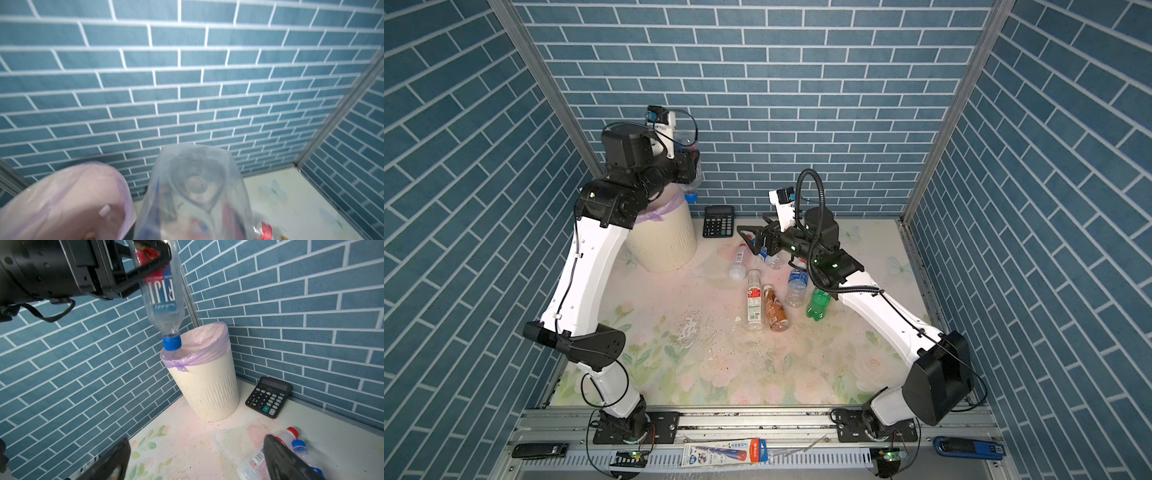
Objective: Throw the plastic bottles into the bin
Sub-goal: 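Raise the Fiji bottle with the left gripper over the bin, then open the left gripper above the bin to drop the Fiji bottle, then lower the right gripper onto the green Sprite bottle while the left gripper returns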
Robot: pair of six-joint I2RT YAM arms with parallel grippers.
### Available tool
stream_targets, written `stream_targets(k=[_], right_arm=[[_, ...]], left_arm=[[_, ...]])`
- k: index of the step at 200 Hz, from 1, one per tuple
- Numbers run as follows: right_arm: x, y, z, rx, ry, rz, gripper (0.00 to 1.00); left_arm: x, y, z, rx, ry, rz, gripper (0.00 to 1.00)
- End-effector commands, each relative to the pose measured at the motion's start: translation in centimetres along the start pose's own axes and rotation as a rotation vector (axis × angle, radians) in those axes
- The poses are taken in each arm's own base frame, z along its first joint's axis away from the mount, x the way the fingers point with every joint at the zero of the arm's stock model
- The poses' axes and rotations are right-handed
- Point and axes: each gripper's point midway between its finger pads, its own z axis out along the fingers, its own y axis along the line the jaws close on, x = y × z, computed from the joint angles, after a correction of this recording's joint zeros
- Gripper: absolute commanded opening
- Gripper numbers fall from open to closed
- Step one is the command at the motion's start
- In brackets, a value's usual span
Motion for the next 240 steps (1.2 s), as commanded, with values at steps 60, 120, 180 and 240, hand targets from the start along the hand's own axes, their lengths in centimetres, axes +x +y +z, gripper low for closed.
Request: stream_targets(k=[60,120,180,240], right_arm=[[-1.1,0.1,2.4,-0.043,-0.013,0.025,0.99],[-0.1,0.0,2.6,-0.050,0.009,0.054,0.99],[0.6,-0.6,2.5,-0.025,0.018,0.083,0.99],[2.0,-3.7,0.9,0.171,0.067,0.128,0.99]], left_arm=[[-10.6,13.1,-5.5,-0.251,-0.395,-0.082,0.50],[4.6,17.7,3.7,-0.328,0.010,-0.178,0.91],[1.6,14.1,1.4,-0.255,-0.038,-0.122,0.99],[2.0,3.9,0.7,-0.051,-0.017,-0.074,0.99]])
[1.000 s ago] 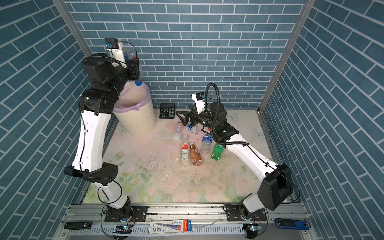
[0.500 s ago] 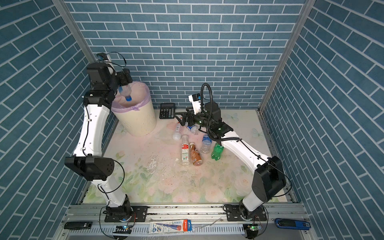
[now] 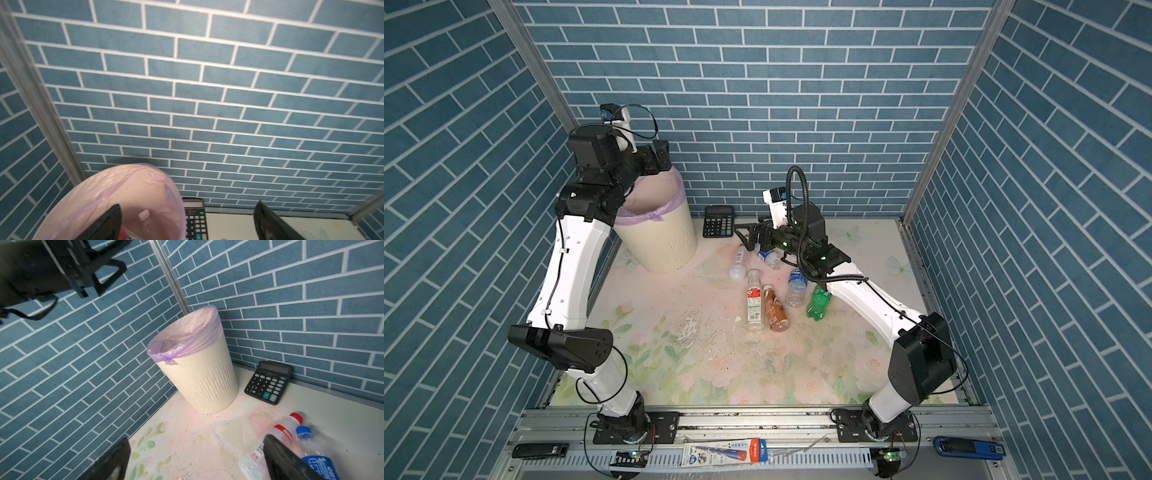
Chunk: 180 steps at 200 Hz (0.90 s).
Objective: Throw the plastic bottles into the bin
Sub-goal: 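Lower the right gripper onto the green Sprite bottle while the left gripper returns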
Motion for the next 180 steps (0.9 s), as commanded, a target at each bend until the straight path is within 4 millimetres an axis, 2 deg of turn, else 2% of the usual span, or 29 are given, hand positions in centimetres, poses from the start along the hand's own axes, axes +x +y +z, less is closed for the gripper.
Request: stream_targets(k=[1,10,40,60,75,107,136,180], right_arm=[[-0.7,-1.0,-1.9,0.109,-0.007,0.022,0.99],[-0.3,-2.3,-2.6,0.171,0.011,0.033,0.99],[1.5,-8.2,-6.1,0.396,0.061,0.139,0.99],[4.4,-12.2,-9.3,0.586,0.105,0.170,0.99],[6.7,-13.9,-11.2,0.667,0.157,0.200,0.99],[12.2,-15.5,-14.9,0.810,0.259,0.234,0.99],[16.7,-16.1,-17.6,0.890,0.315,0.313,0.99],[22.2,-16.4,-17.9,0.898,0.389,0.429,0.98]], left_arm=[[1.4,-3.7,-0.9,0.087,0.030,0.024,0.99],[1.9,-5.3,-1.4,0.123,0.037,0.010,0.99],[5.7,-10.2,-2.1,0.242,0.099,-0.018,0.99],[8.2,-12.8,-2.5,0.316,0.144,-0.054,0.99],[9.9,-14.3,-3.1,0.361,0.169,-0.069,0.99],[13.6,-17.2,-4.4,0.437,0.240,-0.086,0.99],[16.1,-18.3,-5.3,0.483,0.286,-0.142,0.99],[19.9,-20.3,-6.6,0.551,0.366,-0.179,0.99]])
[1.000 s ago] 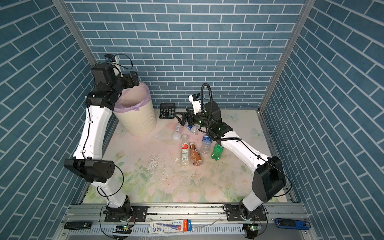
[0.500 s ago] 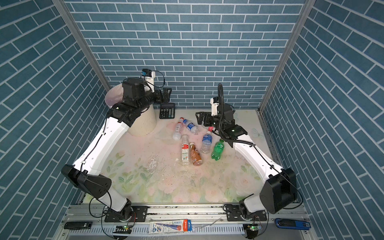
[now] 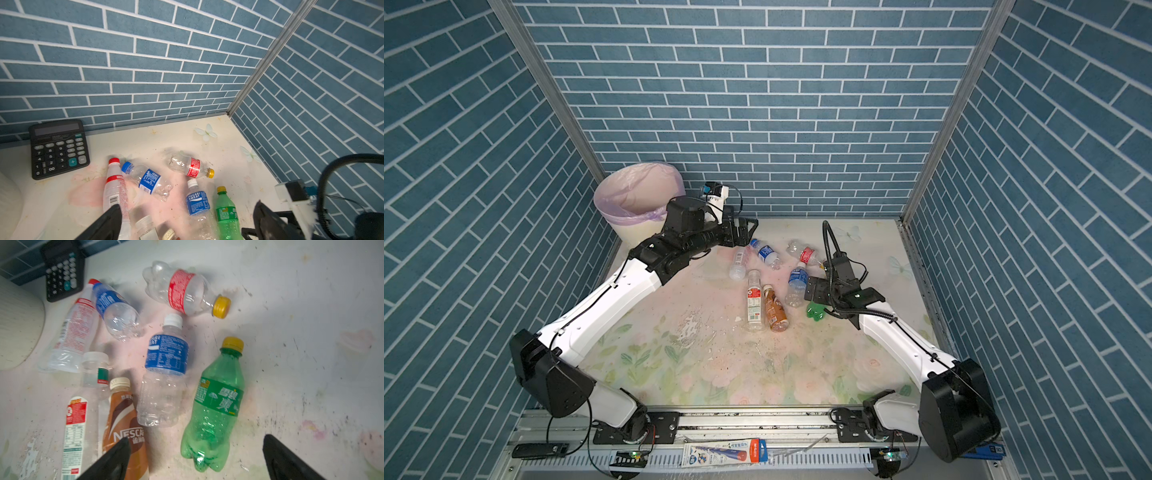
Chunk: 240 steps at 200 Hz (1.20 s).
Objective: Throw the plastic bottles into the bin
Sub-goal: 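Lower the right gripper onto the green Sprite bottle while the left gripper returns, then close the right gripper around the green Sprite bottle's body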
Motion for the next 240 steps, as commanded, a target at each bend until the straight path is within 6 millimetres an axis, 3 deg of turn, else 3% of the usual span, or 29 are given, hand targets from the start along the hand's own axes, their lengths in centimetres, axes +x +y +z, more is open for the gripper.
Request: stream_targets(k=[1,22,59,91,136,192,240], right_arm=[[2.5,-1.0,1.0,0.030,0.051,0.077,0.98],[4.0,-1.2,2.3,0.033,0.088,0.093,0.95],[4.7,-0.9,4.0,0.038,0.118,0.093,0.93],[5.3,-1.4,5.6,0.080,0.145,0.084,0.90],[6.4,-2.0,7.0,0.106,0.179,0.084,0.72],[5.9,-2.5,5.2,0.108,0.136,0.069,0.40],[2.5,-0.8,2.0,0.060,0.072,-0.011,0.38]], left_arm=[[0.7,-1.8,0.1,0.078,-0.004,-0.043,0.99],[2.4,-2.4,0.6,0.103,0.031,-0.060,0.99],[4.8,-2.5,1.1,0.107,0.086,-0.060,0.99],[5.6,-2.1,1.4,0.095,0.094,-0.078,0.99],[6.2,-1.9,1.8,0.087,0.119,-0.077,0.99],[6.3,-2.2,2.5,0.104,0.136,-0.112,0.99],[5.2,-3.1,3.6,0.235,0.154,-0.265,0.99]])
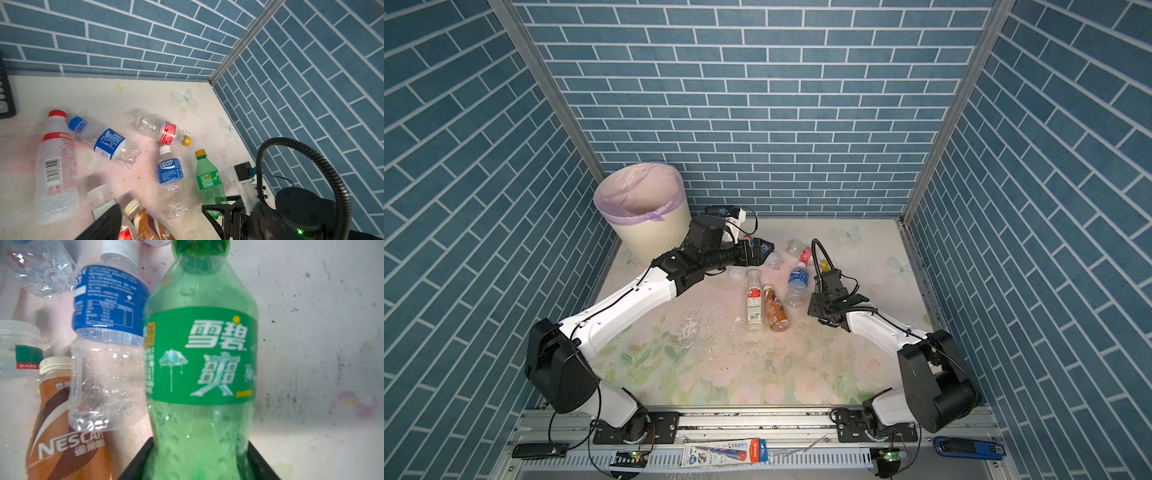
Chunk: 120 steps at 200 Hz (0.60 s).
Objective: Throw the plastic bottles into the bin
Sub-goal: 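Close the right gripper around the green Sprite bottle's body, then grasp the Sprite's yellow cap with the left gripper while the right gripper holds it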
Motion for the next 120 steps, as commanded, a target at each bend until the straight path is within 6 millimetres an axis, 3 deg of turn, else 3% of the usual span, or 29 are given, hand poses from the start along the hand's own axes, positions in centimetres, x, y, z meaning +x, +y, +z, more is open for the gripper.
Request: stream_targets(k=[1,65,120], right_arm=[[-1.9,0.7,-2.4,-0.004,-0.048,-0.053,0.38],[-6.5,6.0,-8.3,-0.207,-0.183,-0.129,0.38],[-8.3,12.2,-11.3,-0.376,-0.237,-0.247,0.36]], left_arm=[[-1.8,-1.6,0.4,0.127,-0.007,-0.088,0.99],[-2.9,-3.8,1.9,0.259,0.051,-0.168,0.99],[-2.2,-4.2,3.5,0.319,0.109,-0.214,0.99]])
